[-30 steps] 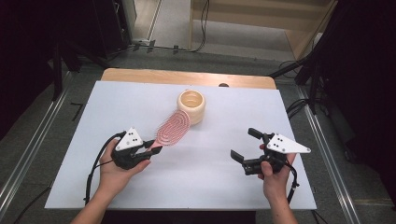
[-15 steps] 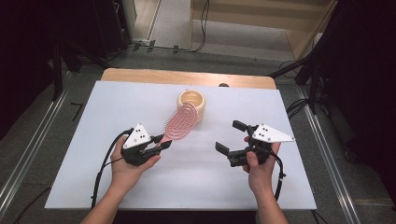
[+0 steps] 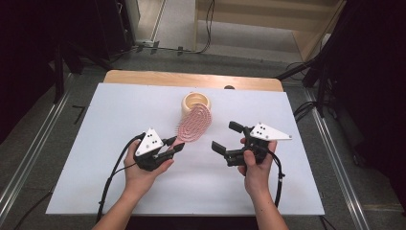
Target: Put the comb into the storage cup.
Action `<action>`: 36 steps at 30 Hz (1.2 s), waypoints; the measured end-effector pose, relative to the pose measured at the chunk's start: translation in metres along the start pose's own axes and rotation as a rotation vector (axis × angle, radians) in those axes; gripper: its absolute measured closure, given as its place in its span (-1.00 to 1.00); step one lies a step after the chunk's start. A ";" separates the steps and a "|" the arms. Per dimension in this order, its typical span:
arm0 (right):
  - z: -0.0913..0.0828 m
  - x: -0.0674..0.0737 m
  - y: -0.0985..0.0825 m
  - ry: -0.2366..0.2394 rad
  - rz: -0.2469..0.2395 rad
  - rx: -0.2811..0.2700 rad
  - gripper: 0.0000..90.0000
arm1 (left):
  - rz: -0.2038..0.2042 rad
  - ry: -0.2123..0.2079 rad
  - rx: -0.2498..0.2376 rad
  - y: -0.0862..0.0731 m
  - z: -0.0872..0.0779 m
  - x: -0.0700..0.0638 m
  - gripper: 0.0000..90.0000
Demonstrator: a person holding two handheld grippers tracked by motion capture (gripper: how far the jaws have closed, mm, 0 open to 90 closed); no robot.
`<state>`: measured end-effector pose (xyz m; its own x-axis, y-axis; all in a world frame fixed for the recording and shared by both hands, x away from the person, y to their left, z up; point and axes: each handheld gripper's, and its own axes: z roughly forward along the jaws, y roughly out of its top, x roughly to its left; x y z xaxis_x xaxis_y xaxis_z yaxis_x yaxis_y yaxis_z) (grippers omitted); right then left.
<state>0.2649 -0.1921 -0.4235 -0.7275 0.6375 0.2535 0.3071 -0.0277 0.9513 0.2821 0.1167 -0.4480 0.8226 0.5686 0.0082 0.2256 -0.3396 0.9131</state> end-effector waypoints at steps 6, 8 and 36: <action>0.009 0.006 -0.003 0.017 0.025 -0.008 -1.00 | -0.001 0.006 -0.010 -0.007 0.005 -0.007 0.56; 0.011 0.008 -0.004 0.026 0.034 -0.007 -1.00 | -0.002 0.004 -0.018 -0.008 0.006 -0.010 0.56; 0.035 0.021 -0.015 -0.004 0.188 0.021 -0.89 | 0.036 0.008 -0.052 -0.018 0.016 -0.037 0.56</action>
<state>0.2666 -0.1518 -0.4384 -0.6533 0.6259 0.4260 0.4507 -0.1307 0.8831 0.2558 0.0897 -0.4712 0.8255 0.5627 0.0441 0.1688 -0.3206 0.9321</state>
